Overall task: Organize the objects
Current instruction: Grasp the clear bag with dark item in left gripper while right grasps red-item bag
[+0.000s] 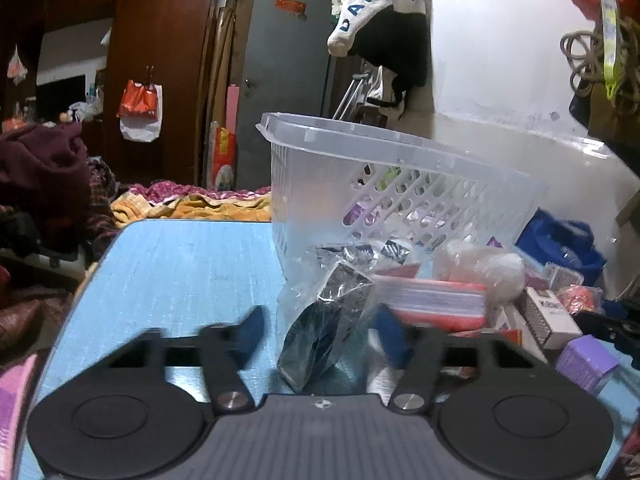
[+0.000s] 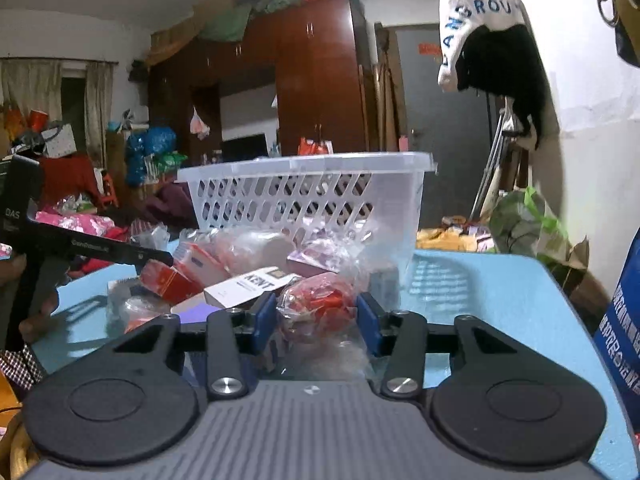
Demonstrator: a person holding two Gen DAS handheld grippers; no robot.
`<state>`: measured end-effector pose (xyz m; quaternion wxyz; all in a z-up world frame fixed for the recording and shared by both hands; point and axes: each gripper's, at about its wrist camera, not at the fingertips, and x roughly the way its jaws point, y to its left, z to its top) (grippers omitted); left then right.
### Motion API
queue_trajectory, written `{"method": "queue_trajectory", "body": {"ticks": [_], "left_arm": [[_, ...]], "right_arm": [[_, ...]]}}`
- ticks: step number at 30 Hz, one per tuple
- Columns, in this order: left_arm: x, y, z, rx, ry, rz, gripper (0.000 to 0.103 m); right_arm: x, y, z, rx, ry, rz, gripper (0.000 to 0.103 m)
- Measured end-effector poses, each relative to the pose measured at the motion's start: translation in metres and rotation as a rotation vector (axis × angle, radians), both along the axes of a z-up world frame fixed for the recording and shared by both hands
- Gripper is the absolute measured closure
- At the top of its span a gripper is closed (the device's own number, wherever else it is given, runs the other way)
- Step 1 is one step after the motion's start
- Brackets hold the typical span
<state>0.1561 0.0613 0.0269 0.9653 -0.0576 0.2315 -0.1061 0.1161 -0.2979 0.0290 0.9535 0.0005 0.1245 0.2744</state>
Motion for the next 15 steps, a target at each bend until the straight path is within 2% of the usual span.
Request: {"method": "queue_trajectory", "body": {"ticks": [5, 15], "left_arm": [[-0.007, 0.001, 0.000, 0.000, -0.036, 0.018, 0.055], [-0.032, 0.001, 0.006, -0.020, -0.221, 0.035, 0.055]], "right_arm": [[-0.005, -0.003, -0.001, 0.021, -0.035, -0.011, 0.055], [-0.011, -0.009, 0.004, 0.077, -0.084, -0.028, 0.055]]}}
